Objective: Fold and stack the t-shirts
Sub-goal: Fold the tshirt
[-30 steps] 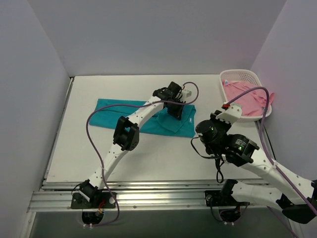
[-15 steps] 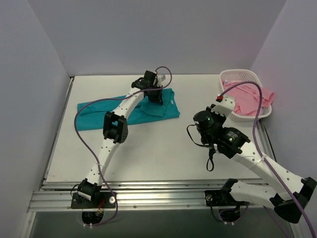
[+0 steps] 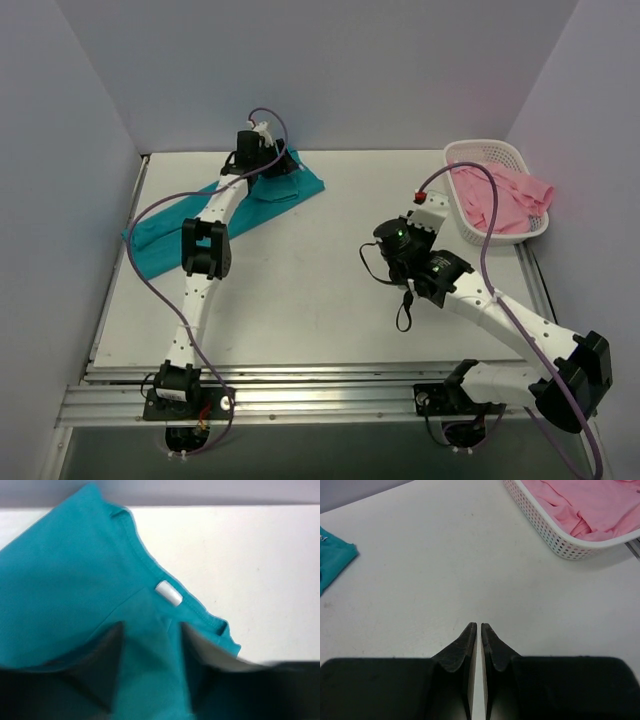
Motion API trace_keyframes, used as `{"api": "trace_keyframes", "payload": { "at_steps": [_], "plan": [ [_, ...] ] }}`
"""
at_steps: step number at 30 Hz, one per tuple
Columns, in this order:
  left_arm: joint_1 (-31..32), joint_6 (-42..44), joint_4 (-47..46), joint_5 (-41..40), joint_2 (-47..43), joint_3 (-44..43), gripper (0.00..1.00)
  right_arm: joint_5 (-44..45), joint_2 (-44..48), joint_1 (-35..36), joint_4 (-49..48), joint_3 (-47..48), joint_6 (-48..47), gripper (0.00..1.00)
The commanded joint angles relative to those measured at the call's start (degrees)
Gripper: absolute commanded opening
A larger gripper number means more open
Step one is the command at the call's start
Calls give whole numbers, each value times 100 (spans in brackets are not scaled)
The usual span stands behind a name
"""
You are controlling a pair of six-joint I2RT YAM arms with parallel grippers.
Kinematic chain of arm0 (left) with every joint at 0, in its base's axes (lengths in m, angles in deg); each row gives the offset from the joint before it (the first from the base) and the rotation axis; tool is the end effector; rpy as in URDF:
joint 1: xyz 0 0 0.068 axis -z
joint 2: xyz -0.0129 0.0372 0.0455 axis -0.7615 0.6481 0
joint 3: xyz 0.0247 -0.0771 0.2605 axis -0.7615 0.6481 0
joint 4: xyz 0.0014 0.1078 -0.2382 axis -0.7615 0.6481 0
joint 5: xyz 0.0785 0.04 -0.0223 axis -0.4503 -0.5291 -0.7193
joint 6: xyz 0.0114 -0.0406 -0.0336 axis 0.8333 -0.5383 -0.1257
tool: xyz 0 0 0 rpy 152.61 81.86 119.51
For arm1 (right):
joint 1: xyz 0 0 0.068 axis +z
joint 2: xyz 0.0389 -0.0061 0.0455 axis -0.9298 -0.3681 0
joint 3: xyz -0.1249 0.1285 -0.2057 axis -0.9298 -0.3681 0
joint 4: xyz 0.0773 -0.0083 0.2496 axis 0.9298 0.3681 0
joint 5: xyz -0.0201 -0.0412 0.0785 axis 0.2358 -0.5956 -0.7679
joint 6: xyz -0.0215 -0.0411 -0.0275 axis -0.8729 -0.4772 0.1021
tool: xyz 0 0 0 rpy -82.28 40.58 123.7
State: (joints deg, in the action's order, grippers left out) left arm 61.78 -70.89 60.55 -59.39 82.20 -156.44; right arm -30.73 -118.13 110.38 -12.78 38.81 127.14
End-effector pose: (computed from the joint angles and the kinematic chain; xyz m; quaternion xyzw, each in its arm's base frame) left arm 0.6003 -0.1420 0.1521 0.0018 0.8584 -0.2951 0.4195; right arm 0.2078 0.1503 0.3236 0.1987 0.7776 0.0320 0.5957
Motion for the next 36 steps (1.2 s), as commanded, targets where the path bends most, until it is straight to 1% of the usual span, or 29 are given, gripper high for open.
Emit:
{"api": "trace_keyframes", "payload": {
  "at_steps": [1, 2, 4, 5, 6, 8, 9, 11, 12, 13, 14, 15, 16, 17, 18, 19, 20, 21, 22, 23, 24, 25, 26, 27, 28, 29, 32, 33, 36],
  "plan": [
    [126, -426, -1884, 451, -643, 515, 70, 219, -30, -32, -386, -147, -132, 6],
    [126, -496, -2183, 512, -853, 570, 77, 210, -47, -32, -395, -165, -141, 8],
    [126, -645, -2414, 556, -1021, 545, 91, 245, -48, -23, -386, -174, -150, 22],
    [126, -699, -2449, 609, -1205, 501, 93, 236, -30, -23, -404, -174, -159, 28],
    [126, -743, -2475, 636, -1311, 492, 94, 184, -13, -14, -395, -174, -193, 41],
    [117, -796, -2458, 662, -1864, 762, 96, 26, 14, 12, -421, -95, -238, 53],
    [117, -778, -2519, 627, -2118, 1016, 96, -218, 5, 38, -448, -60, -307, 60],
    [126, -656, -2703, 304, -3224, 1806, 97, -483, -108, 196, -588, 107, -361, 65],
    [100, -603, -2939, 128, -3620, 2776, 97, -632, -205, 267, -580, 194, -317, 68],
    [82, -515, -3028, -31, -4459, 3281, 97, -712, -293, 441, -554, 291, -230, 69],
    [56, -480, -3099, -354, -4894, 3748, 97, -782, -572, 504, -562, 492, -212, 69],
    [30, -436, -3134, -575, -5281, 4675, 97, -861, -749, 609, -597, 607, -220, 68],
    [-14, -348, -3126, -803, -6094, 5136, 97, -958, -925, 662, -736, 713, -220, 67],
    [-23, -313, -3100, -1328, -6511, 5576, 97, -1063, -1327, 776, -807, 966, -246, 62],
    [-41, -243, -3056, -1611, -6890, 6451, 97, -1204, -1548, 820, -1008, 1108, -273, 32],
    [-58, -233, -3038, -2032, -7633, 6860, 97, -1405, -2003, 917, -1132, 1388, -334, 17],
    [-58, -207, -2986, -2271, -7988, 7229, 97, -1485, -2242, 979, -1246, 1556, -361, 0],
    [-67, -172, -2907, -2421, -8297, 7842, 97, -1591, -2515, 1014, -1404, 1758, -387, 0],
    [-119, -163, -2819, -2571, -8874, 8083, 97, -1835, -3065, 1040, -1475, 1986, -413, 0],
    [-129, -137, -2688, -2885, -9141, 8277, 97, -1942, -3367, 1075, -1485, 2223, -527, 0],
    [-155, -128, -2365, -3054, -9378, 8418, 97, -2065, -3674, 1145, -1485, 2791, -571, 0],
    [-199, -119, -2196, -3212, -9790, 8602, 97, -2232, -4252, 1164, -1676, 3067, -641, 0],
    [-216, -119, -1846, -3536, -9985, 8665, 97, -2607, -4527, 1181, -1722, 3356, -773, 0],
    [-217, -76, -1651, -3669, -10152, 8709, 97, -2785, -4808, 1216, -1748, 3951, -809, 0],
    [-225, -49, -1554, -3749, -10467, 8753, 97, -2978, -5298, 1225, -1792, 4235, -835, 0],
    [-234, -31, -1405, -3837, -10601, 8840, 97, -3398, -5512, 1225, -1845, 4508, -862, 0],
    [-260, -57, -1106, -3970, -10988, 8981, 97, -3779, -6382, 1287, -1837, 5677, -1011, 0],
    [-269, -84, -1087, -3970, -11059, 9034, 97, -3998, -6593, 1304, -1732, 6271, -1081, 0],
    [-278, -145, -1052, -3987, -11252, 9280, 97, -4376, -7349, 1304, -1687, 7057, -1152, 0]
  ]
}}
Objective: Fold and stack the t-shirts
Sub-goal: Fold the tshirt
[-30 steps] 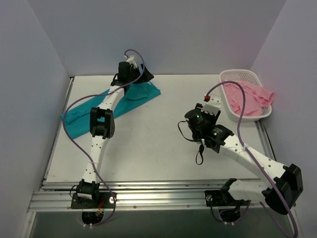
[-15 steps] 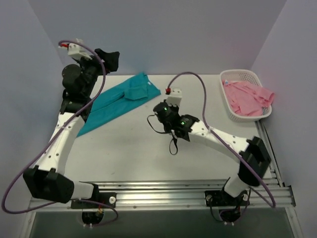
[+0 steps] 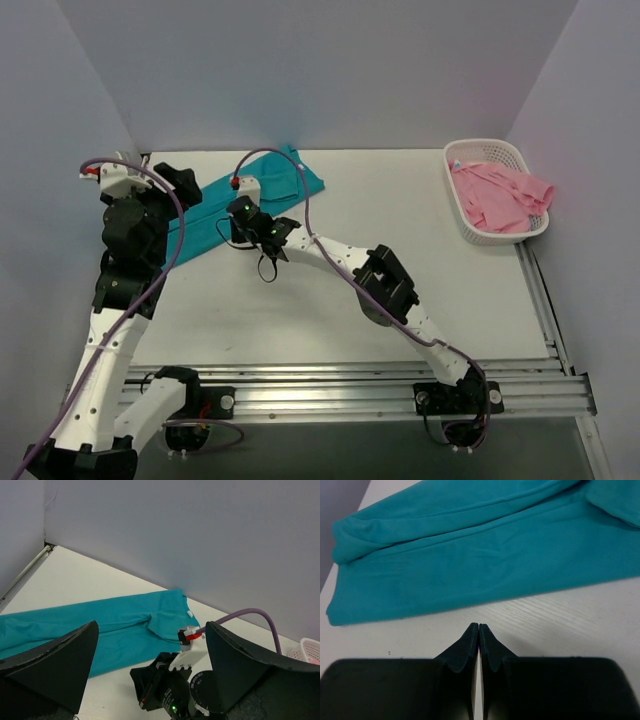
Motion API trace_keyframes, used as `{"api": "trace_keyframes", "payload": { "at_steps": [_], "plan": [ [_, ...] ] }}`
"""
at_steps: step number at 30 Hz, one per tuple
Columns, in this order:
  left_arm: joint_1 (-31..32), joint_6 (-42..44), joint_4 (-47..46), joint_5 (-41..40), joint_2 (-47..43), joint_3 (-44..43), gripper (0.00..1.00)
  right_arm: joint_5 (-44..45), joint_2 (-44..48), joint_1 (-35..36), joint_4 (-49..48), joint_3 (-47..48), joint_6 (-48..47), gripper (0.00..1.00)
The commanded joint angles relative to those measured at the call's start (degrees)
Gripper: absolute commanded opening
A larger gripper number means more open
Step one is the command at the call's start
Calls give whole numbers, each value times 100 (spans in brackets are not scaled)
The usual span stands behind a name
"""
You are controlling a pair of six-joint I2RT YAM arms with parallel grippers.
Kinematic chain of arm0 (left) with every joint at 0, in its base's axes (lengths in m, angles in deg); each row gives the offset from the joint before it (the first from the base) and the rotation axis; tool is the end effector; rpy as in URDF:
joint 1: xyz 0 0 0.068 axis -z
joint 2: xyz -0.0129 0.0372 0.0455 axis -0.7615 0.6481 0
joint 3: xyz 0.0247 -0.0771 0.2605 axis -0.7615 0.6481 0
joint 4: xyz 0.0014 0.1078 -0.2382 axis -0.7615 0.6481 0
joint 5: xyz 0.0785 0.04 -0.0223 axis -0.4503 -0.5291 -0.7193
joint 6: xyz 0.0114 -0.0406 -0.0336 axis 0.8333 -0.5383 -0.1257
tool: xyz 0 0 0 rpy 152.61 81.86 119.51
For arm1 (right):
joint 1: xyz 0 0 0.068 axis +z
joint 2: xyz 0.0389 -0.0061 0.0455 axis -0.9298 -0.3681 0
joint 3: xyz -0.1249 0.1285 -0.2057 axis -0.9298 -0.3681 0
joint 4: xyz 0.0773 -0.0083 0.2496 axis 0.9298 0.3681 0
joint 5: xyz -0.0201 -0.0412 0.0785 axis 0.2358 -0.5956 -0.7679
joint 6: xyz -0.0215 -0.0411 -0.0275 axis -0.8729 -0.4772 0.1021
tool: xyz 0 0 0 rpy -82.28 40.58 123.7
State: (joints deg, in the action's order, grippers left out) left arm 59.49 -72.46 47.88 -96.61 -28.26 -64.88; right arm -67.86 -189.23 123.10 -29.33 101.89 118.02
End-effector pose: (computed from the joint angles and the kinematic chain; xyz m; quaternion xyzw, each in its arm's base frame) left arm 0.1991 -0.0241 0.4210 -0.1968 0.6714 -0.1141 0.7053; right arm 0.3362 0.4610 0.2315 -0.1117 0.7997 0.3223 0.4940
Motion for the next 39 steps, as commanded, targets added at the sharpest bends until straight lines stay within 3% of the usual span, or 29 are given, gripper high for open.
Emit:
{"api": "trace_keyframes", "payload": {
  "at_steps": [1, 10, 15, 22, 30, 39],
  "plan": [
    [-49, -14, 242, -265, -224, 160, 97, -760, -328, 24, -128, 795, -240, 0],
    [-49, -120, 392, -239, -593, 555, 95, -1701, -1295, -73, -1570, 1137, 40, 0],
    [-31, -225, 348, -98, -725, 784, 93, -1815, -2050, -328, -1938, 2016, 251, 0],
    [-22, -164, 260, -124, -637, 968, 92, -1684, -2429, -609, -2721, 2210, 480, 0],
    [-22, -15, 251, -230, -540, 925, 92, -1509, -2553, -847, -2670, 2325, 604, 0],
    [-14, -23, 93, -133, -584, 986, 92, -937, -1920, -855, -1993, 910, 568, 0]
  ]
}}
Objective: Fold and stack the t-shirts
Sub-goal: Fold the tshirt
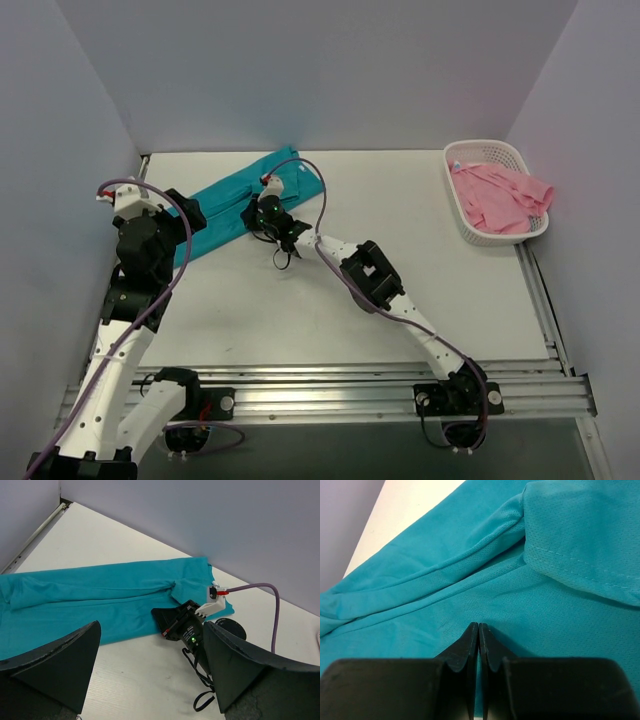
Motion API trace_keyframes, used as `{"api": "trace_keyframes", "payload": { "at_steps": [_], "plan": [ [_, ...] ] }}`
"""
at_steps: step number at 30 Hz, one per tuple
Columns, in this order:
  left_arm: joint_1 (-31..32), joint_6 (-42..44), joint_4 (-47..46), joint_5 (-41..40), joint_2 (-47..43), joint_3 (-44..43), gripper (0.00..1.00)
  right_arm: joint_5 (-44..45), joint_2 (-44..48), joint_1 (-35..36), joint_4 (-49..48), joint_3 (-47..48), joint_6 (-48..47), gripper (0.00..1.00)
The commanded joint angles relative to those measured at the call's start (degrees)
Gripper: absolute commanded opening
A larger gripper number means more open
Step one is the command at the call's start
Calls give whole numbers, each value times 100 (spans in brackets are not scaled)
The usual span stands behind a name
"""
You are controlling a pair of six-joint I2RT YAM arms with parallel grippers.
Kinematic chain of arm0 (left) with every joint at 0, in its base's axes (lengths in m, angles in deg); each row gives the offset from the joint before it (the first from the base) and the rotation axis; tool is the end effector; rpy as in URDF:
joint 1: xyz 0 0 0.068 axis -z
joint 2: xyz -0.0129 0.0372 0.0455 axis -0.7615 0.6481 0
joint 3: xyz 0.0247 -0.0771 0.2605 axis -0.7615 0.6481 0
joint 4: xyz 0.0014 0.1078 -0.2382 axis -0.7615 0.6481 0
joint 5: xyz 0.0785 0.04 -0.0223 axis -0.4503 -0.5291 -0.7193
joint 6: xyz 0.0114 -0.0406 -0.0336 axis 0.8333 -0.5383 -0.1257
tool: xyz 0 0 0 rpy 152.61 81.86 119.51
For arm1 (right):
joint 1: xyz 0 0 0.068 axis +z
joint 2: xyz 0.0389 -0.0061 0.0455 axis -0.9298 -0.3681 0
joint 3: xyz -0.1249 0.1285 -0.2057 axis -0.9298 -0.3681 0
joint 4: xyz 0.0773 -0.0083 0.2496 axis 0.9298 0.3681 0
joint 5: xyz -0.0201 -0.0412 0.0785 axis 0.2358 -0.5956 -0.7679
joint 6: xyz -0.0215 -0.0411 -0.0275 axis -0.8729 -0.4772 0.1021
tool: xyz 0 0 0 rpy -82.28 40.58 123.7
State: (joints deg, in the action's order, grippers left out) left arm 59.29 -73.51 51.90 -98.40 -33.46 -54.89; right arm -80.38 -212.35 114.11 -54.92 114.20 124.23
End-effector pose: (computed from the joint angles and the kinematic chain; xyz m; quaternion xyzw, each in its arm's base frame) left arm 0.1872 -0.0202 0.3692 -0.2133 0.7189 -0.0834 0.6564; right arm 0.4339 0.4445 0.1210 -0.0615 0.7252 0.4446 0.5222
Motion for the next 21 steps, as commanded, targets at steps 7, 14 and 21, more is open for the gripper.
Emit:
{"api": "trace_keyframes", "payload": {
  "at_steps": [7, 14, 21],
  "plan": [
    [6, 55, -388, 195, -11, 31, 92, 509, 427, -18, 1094, -715, 26, 0],
    [15, 55, -388, 195, -134, 58, 92, 808, 1506, -238, 1007, -2331, 149, 0],
    [41, 20, -494, 283, 24, 23, 92, 1247, 2536, -510, 927, -3940, 229, 0]
  ]
}}
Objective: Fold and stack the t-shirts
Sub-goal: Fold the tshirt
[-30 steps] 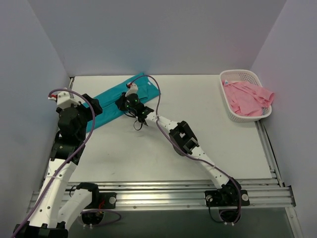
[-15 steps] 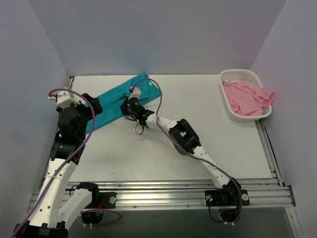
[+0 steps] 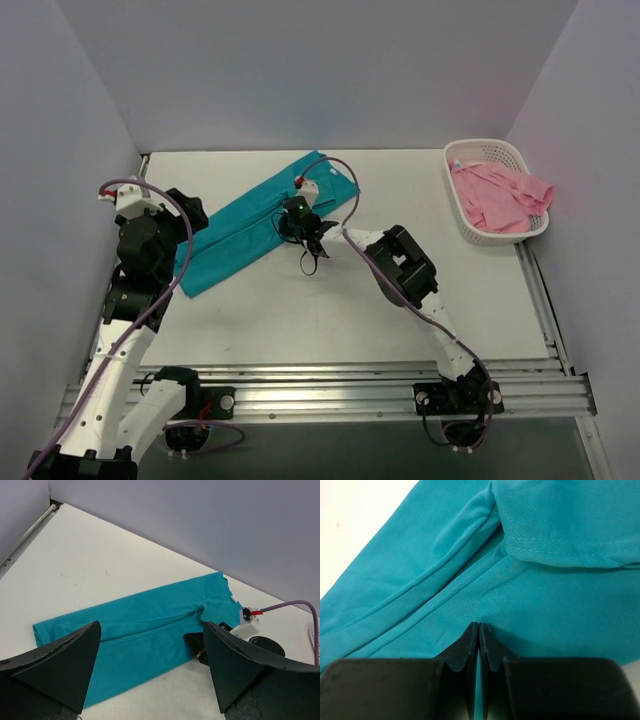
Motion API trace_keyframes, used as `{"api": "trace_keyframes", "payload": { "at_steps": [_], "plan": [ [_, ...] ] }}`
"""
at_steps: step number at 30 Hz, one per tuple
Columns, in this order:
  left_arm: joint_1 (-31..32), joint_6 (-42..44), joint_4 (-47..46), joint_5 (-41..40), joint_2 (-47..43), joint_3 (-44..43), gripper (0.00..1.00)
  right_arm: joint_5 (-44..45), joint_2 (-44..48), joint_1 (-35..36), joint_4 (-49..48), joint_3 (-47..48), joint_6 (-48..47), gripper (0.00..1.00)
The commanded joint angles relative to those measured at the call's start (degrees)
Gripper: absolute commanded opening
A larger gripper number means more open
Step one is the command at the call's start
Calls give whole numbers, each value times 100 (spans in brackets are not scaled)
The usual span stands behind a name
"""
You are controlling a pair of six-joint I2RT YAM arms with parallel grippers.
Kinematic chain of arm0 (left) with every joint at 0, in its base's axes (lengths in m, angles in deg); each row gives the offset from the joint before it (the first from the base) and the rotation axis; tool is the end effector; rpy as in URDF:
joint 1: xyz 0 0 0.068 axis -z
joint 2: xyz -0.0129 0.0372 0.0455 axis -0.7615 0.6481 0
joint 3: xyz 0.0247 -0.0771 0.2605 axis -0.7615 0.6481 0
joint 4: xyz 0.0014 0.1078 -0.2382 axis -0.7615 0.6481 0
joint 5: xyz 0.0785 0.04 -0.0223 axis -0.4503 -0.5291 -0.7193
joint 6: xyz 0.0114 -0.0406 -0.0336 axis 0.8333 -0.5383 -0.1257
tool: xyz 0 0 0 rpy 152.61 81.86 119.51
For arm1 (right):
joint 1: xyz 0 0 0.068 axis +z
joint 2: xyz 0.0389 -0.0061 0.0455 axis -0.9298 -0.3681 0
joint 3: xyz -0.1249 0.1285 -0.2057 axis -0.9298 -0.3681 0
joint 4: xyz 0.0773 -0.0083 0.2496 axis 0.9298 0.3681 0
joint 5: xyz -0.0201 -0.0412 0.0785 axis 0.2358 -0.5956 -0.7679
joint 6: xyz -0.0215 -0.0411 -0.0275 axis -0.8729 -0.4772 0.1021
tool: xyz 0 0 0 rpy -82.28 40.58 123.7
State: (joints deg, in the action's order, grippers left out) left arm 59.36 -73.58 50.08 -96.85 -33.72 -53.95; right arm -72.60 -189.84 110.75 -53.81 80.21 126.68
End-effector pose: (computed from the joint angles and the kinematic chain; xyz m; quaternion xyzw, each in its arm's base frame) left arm 0.1876 -0.0215 0.3676 -0.2050 0.7151 -0.0974 0.6612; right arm 0.4070 0.3641 0.1399 0.0132 0.7976 0.3437 0.4955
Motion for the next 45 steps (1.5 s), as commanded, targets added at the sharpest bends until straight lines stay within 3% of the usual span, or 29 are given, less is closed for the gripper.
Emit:
{"api": "trace_keyframes", "payload": {
  "at_steps": [1, 5, 8, 10, 11, 12, 14, 17, 22, 28, 31, 32, 35, 45],
  "plan": [
    [44, 35, -304, 146, 68, -98, 92, 530, 399, -261, 816, -726, 19, 0],
    [96, 18, -391, 172, 103, -54, 91, 829, 1031, -376, 711, -1630, -94, 0],
    [123, 44, -427, 146, 156, -28, 92, 935, 1287, -385, 579, -1756, -384, 0],
    [123, 62, -400, 102, 164, -54, 91, 891, 1410, -385, 421, -1738, -534, 6],
    [131, 71, -383, 102, 147, -54, 91, 908, 1437, -385, 429, -1686, -578, 12],
    [132, 79, -365, 93, 112, -45, 92, 917, 1472, -376, 464, -1572, -657, 38],
    [132, 106, -322, 58, 15, -54, 91, 961, 1551, -341, 490, -1440, -745, 70],
    [132, 150, -295, -47, -125, -10, 92, 1040, 1648, -175, 692, -1036, -912, 82],
    [132, 176, -225, -21, -152, -80, 92, 1479, 2051, 492, 1237, -535, -1080, 84],
    [140, 124, -321, 66, -91, -19, 92, 1647, 2281, 1143, 1580, -534, -816, 76],
    [149, 97, -356, 137, -47, -10, 92, 1699, 2264, 1381, 1695, -595, -649, 43],
    [140, 88, -374, 146, -29, 7, 92, 1691, 2255, 1442, 1703, -657, -553, 17],
    [149, 71, -409, 163, -11, 16, 92, 1603, 2202, 1504, 1695, -841, -369, 0],
    [263, 71, -506, 128, 120, 8, 91, 1076, 1640, 1689, 1203, -1237, -43, 0]
  ]
}}
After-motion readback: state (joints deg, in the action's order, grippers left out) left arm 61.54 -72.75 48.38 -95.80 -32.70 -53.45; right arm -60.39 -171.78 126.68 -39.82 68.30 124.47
